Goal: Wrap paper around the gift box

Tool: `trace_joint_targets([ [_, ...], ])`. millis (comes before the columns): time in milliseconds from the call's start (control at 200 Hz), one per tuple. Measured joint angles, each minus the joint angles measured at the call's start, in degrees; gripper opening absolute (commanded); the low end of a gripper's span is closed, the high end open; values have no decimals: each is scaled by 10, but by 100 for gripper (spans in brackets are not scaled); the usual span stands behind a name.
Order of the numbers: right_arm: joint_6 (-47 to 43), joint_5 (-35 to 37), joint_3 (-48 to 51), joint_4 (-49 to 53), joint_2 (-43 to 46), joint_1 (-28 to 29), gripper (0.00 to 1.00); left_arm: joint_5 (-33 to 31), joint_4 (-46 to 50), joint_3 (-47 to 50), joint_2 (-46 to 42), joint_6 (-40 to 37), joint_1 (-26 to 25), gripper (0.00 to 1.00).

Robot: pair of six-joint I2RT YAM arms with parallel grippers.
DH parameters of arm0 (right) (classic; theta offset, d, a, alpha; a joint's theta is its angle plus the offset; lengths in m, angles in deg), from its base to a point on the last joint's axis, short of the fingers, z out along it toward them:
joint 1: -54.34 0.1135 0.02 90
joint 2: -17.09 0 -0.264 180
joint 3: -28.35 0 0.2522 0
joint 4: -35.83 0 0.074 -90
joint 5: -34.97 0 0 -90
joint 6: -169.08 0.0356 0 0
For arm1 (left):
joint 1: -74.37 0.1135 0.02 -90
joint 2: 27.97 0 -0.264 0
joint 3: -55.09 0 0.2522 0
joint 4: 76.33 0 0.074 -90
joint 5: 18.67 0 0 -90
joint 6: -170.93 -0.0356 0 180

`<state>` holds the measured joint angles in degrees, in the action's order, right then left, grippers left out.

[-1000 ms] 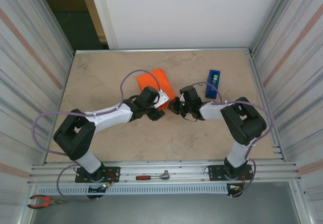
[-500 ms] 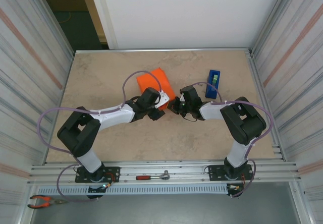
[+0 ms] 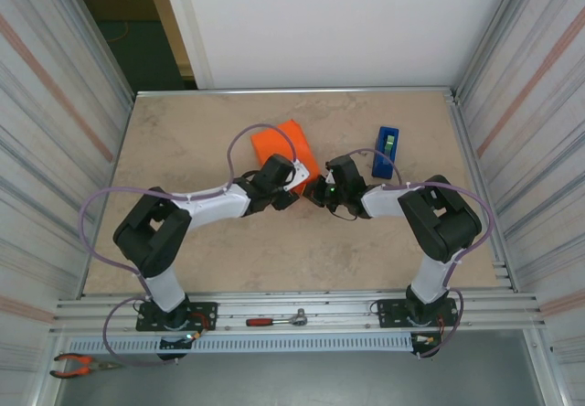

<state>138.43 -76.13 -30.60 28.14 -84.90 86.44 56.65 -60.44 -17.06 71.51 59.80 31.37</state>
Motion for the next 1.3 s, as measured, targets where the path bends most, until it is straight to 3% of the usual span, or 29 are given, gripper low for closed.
trace_joint_targets([
  [160,2,0,7,-2,0,-4,0,0,6,-5,1,-1,3,61],
  [396,2,-4,20,-4,6,-11,0,0,9,-8,1,-1,6,61],
  [616,-1,-4,41,56,96,-65,0,0,10,-8,1,-1,6,61],
  [802,-27,-17,43,118,191,-180,42,1,10,-9,1,-1,6,61],
  [892,-44,-30,39,150,216,-248,53,1,10,-9,1,-1,6,60],
  [1097,-63,-72,12,199,217,-375,55,1,10,-9,1,-1,6,60],
  [1303,-67,-111,-17,200,167,-431,54,1,10,-9,1,-1,6,60],
])
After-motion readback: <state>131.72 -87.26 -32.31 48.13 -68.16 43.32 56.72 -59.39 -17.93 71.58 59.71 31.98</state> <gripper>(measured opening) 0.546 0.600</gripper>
